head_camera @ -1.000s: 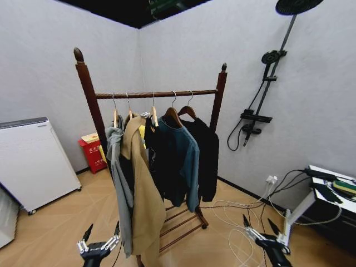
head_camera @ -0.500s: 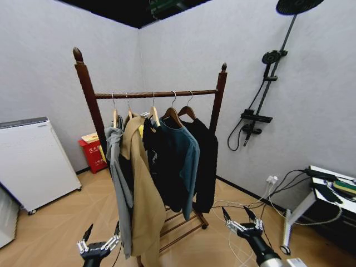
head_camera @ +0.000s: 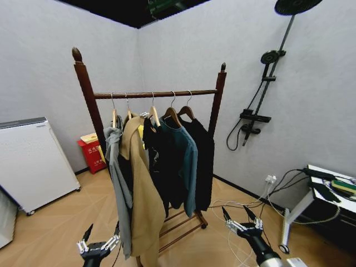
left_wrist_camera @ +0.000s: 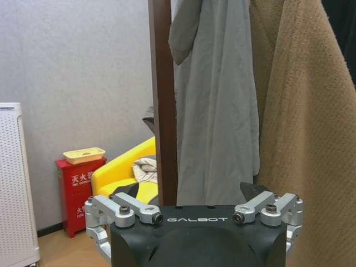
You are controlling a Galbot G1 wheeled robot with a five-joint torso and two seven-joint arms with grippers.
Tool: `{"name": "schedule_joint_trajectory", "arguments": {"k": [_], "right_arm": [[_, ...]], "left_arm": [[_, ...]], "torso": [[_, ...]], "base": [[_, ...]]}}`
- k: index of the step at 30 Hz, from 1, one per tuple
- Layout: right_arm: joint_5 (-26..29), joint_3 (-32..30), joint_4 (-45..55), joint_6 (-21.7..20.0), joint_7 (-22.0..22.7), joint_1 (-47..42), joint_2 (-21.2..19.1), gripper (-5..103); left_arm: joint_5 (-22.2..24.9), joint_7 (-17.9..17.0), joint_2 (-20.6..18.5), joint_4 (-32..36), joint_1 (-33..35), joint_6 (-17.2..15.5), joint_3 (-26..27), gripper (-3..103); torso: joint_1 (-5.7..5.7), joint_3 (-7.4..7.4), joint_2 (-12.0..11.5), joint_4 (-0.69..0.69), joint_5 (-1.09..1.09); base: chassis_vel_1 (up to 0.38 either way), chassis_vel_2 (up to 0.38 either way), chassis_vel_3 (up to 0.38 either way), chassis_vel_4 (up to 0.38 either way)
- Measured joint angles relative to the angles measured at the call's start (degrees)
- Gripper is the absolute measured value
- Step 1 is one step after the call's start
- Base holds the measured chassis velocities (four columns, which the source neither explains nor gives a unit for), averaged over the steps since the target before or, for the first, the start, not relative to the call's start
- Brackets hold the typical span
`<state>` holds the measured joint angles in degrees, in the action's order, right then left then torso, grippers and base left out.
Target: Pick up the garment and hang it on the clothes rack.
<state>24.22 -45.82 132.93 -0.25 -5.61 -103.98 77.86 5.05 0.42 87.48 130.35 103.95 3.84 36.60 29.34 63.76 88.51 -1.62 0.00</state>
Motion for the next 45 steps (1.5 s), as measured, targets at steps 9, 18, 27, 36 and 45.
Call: {"name": "schedule_joint_trajectory", "arguments": {"k": [9,18,27,36,45], "right_arm": [[0.04,0.0,-0.03,0.0,0.06,0.02,-0.01,100],[0.04,-0.01,-0.07,0.01,0.12,0.02,-0.01,100],[0.04,-0.01,-0.08,0.02,0.14,0.03,-0.02,100],[0.04,-0.01,-0.08,0.05,0.14,0.03,-0.02,100],[0.05,-0.02,-0.09,0.06,0.14,0.0,-0.02,100]], "left_arm": [[0.0,0.0,0.0,0.0,0.0,0.0,0.0,100],[0.0,0.0,0.0,0.0,0.0,0.0,0.0,100],[0.0,0.0,0.0,0.0,0.0,0.0,0.0,100],[0.0,0.0,0.0,0.0,0.0,0.0,0.01,100],[0.0,0.0,0.0,0.0,0.01,0.0,0.0,100]], "torso": [[0.0,0.0,0.0,0.0,0.0],[0.0,0.0,0.0,-0.02,0.0],[0.01,0.01,-0.01,0.01,0.0],[0.0,0.0,0.0,0.0,-0.01],[-0.08,-0.03,0.0,-0.04,0.02]], "base": [[-0.049,-0.049,-0.066,-0.055],[-0.102,-0.099,-0.087,-0.094],[-0.019,-0.06,-0.064,-0.036],[0.158,-0.147,-0.154,0.151],[0.119,-0.13,-0.132,0.122]]}}
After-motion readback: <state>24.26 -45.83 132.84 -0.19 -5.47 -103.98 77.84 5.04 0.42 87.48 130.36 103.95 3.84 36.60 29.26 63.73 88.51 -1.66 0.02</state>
